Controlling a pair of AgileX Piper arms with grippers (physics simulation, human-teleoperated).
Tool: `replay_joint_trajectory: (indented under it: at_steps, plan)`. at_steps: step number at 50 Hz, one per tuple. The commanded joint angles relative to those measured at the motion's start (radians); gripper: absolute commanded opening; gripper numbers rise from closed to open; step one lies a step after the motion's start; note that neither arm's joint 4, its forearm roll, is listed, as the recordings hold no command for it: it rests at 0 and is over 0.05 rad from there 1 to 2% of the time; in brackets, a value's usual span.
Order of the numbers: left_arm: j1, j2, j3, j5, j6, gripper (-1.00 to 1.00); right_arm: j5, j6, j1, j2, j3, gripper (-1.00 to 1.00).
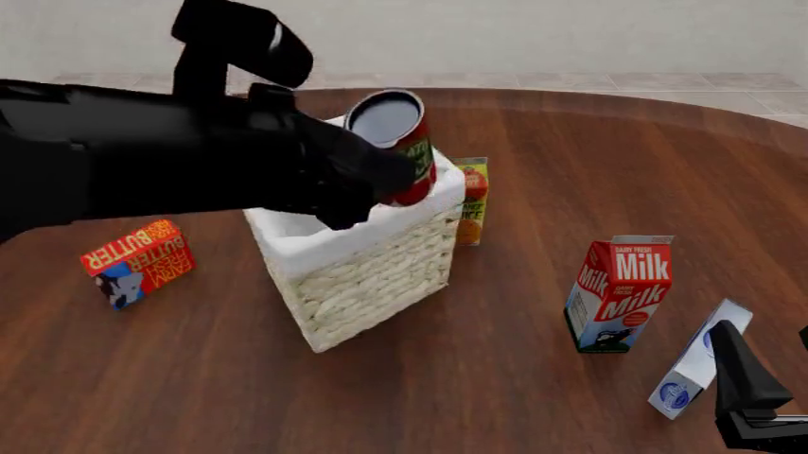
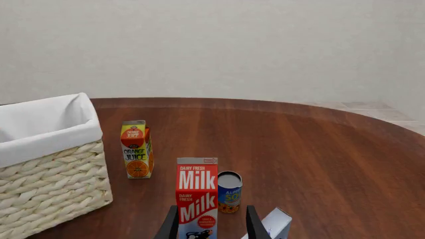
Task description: Pick up the tomato sauce, and put it in the basket.
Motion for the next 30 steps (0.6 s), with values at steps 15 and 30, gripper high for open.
replay_joint_trajectory:
  at_steps: [15, 30]
  plan:
    - [0.110, 0.015, -0.096, 0.103, 0.045, -1.00, 0.000, 0.000, 0.000, 0.000, 0.000, 1.00]
    - [0.190, 0.050, -0.152, 0.158, 0.044, -1.00, 0.000, 0.000, 0.000, 0.000, 0.000, 1.00]
